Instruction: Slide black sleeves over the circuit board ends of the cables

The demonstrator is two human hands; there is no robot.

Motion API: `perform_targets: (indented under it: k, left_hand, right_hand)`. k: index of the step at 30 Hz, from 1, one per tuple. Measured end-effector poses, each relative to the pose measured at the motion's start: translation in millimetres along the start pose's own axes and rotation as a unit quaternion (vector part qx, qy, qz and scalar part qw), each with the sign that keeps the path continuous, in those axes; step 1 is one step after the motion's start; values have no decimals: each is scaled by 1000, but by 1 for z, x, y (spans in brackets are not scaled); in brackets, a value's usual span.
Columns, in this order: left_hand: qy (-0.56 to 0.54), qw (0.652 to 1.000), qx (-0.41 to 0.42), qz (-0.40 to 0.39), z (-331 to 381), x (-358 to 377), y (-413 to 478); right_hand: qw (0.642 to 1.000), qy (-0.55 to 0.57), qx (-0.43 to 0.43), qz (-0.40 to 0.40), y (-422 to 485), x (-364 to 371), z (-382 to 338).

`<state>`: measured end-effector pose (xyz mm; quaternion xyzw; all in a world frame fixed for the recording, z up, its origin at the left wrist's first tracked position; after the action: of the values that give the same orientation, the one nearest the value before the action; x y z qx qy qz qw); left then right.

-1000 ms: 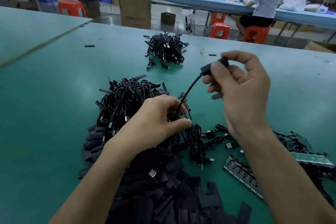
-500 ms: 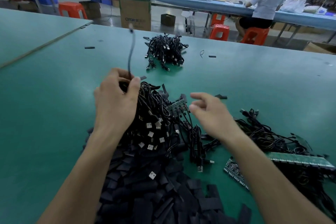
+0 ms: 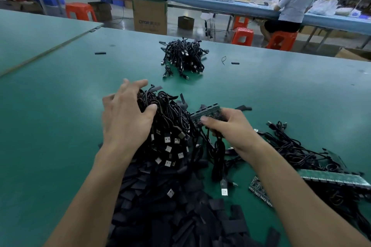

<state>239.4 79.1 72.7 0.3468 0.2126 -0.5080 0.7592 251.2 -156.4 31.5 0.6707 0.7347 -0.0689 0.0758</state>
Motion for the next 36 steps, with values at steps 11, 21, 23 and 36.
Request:
perform_targets:
  k: [11,21,23,36]
  left_hand:
    - [-347,916,133,-150,63,25,-35]
    - [-472,849,83,-222,57,35,-31]
    - [-477,841,78,-244,55,38,-31]
    - [-598,760,41,-252,53,26,-25]
  right_hand:
    - [972,208,-79,-82,-27,4,-35]
    - [948,268,-76,-151,-32,15,-47]
    - [947,265,-72,-166,-33,16,-47]
    - [955,271,-32,-113,-31,-7,-50]
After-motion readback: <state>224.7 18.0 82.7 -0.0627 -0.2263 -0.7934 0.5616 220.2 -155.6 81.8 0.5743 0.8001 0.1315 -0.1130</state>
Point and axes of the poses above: each hand's wrist, its own y-axis towards the middle knuckle, its own x-axis out of the palm, z = x × y, the point moved 6 cm from there along y, towards the middle knuckle, and after that the axes turned 1 degree about -x, right-handed, at the moved point
